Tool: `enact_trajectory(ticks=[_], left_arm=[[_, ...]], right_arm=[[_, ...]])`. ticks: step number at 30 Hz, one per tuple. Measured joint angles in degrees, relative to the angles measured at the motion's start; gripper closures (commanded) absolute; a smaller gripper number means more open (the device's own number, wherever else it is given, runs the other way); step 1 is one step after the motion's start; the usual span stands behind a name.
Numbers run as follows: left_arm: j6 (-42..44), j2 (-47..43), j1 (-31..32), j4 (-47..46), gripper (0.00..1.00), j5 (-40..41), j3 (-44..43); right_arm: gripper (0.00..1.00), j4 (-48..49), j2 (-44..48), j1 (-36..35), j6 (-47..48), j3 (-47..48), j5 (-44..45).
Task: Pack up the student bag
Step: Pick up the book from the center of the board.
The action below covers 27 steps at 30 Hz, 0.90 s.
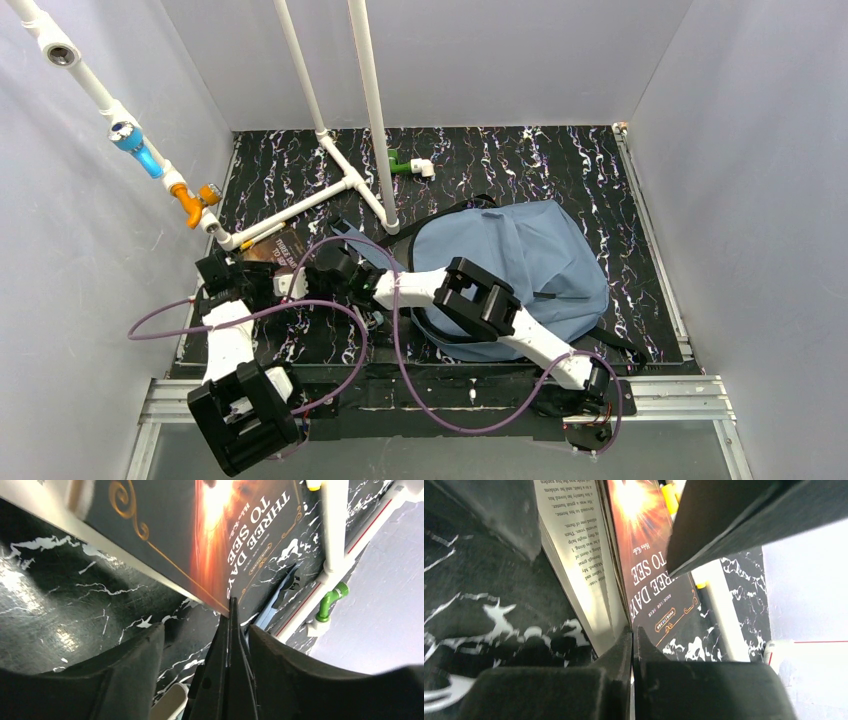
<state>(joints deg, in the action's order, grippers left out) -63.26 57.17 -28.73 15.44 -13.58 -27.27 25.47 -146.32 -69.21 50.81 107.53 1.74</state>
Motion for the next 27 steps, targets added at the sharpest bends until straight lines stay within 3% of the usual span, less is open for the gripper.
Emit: enact_trajectory(ticks=[5, 9, 14, 19, 26, 27], left_arm=[[-0.44, -0.39, 0.09, 0.81, 0.33, -1.27, 0.00], [-0.57, 0.37, 0.48, 1.03, 0.38, -1.44, 0.00], [-1.07, 0.74, 2.56, 0.85, 0.49, -1.18, 0.00], [-0.85, 0.33, 4.28, 0.87, 0.71, -0.59, 0.17], [1.70, -3.39, 4.50, 2.12, 0.90, -0.44, 0.52], [2.05, -3.78, 4.52, 2.34, 0.92, -0.52, 0.57]], right_arm=[[0.99, 0.48, 4.50, 0.59, -1.46, -6.56, -1.95], [0.99, 0.37, 6.34, 0.68, -2.71, -8.94, -2.29], [0.99, -0.85, 8.55, 0.20, -3.89, -10.95, -1.33], [0.99, -1.95, 11.41, -1.38, -5.60, -14.08, 0.87], [0.99, -4.24, 14.71, -2.99, -10.62, -15.87, 3.65], [0.94, -4.70, 15.21, -3.08, -11.61, -15.96, 3.91]])
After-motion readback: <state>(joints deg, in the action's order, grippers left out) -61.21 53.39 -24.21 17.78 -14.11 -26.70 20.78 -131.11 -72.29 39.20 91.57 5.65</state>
